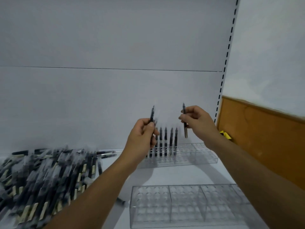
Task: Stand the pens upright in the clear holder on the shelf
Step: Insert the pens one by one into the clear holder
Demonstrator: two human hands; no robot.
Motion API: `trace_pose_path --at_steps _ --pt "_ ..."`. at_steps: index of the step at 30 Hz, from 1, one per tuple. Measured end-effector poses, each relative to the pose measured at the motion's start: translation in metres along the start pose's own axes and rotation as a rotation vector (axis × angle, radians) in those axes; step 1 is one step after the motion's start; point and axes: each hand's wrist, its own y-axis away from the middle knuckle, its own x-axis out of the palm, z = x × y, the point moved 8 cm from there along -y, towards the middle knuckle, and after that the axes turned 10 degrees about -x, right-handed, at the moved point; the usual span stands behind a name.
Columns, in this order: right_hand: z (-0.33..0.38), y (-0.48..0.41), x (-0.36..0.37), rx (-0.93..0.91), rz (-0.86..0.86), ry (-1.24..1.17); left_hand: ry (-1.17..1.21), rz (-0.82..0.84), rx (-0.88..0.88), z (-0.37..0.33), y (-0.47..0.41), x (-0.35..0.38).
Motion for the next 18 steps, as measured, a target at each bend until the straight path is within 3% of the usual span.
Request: trace_pose_path --at_steps 8,13,18 --pt "-0.019 -0.012 0.011 -0.029 -0.058 0.05 -0.123 -0.037 0.007 0.007 0.012 0.039" --pt "-0.035 -0.012 0.006 0.045 0.029 0.185 -0.284 -0.007 0.067 0.017 0.001 0.034" --pt "-0.043 -0.011 0.002 0.093 0.045 0.132 -0.223 0.034 0.008 0.024 -0.012 0.032"
